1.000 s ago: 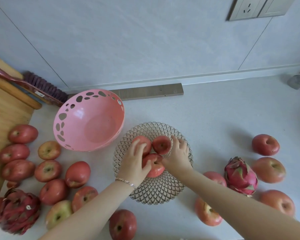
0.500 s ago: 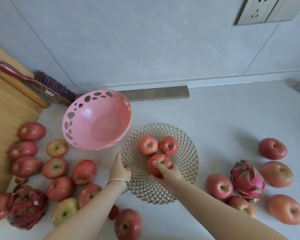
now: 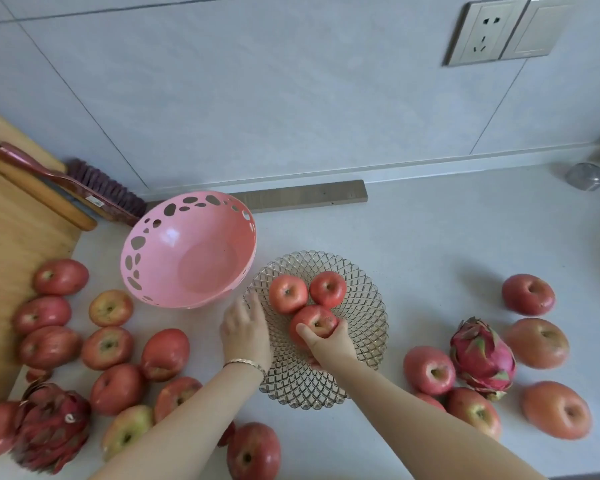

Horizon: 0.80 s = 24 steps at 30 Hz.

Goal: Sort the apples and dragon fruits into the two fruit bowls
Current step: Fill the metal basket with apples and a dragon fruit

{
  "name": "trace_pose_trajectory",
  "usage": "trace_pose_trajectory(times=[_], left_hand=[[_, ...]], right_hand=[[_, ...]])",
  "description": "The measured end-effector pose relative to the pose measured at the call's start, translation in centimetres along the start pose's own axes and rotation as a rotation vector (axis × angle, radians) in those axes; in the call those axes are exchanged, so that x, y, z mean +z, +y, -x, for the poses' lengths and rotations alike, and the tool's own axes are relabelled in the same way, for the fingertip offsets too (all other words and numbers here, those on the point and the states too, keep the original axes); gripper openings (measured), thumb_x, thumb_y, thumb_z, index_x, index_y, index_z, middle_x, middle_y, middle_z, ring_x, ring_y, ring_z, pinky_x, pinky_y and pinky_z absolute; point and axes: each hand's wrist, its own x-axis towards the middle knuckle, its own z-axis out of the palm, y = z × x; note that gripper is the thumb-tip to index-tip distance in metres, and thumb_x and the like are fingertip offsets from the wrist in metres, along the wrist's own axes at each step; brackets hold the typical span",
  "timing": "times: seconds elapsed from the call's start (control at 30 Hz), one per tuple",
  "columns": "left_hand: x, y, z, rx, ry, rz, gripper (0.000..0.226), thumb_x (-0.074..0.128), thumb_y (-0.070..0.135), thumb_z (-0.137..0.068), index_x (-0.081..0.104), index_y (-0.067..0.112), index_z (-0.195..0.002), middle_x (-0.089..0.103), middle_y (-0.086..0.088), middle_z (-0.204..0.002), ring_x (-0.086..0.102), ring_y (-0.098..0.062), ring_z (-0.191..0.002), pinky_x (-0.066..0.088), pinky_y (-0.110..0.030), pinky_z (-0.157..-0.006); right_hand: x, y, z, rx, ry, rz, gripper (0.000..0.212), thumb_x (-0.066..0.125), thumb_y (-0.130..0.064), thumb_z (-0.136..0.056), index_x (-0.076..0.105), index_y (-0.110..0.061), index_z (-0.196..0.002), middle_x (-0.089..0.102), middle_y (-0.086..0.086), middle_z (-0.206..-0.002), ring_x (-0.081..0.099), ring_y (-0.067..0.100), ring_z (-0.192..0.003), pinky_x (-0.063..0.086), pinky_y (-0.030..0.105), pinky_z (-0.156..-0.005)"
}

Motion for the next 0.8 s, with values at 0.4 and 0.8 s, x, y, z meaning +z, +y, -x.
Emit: trace_pose_trajectory(times=[0.4,0.8], left_hand=[[-2.6,3.8,-6.1,0.441,-0.155,-0.312,0.07,0.058,0.002,-0.078,0.031,0.029,-0.137,0.026,-0.001,-0.149,0.029,-0.033,-0.127,0.042,-0.041,-0.094],[-2.3,3.5,-3.4,0.405,-0.2,-0.229,0.097,0.054,-0.009,-0.078,-0.003,0.03,-0.146,-0.019,-0.004,-0.155,-0.001,-0.031,-0.144,0.008,-0.045,-0.117]], right_hand=[[0.0,-0.2,-0.3,0.003,-0.049,0.016,0.08,0.068,-0.049,-0.071,0.024,-0.021,-0.132,0.053,0.005,-0.114,0.066,0.02,-0.083,0.058,0.026,-0.057],[-4.7,-1.2,2.7,-0.145,-0.15,0.333,0.093,0.074,-0.05,-0.067,0.026,-0.018,-0.139,0.053,0.003,-0.126,0.057,0.016,-0.107,0.05,0.03,-0.089]])
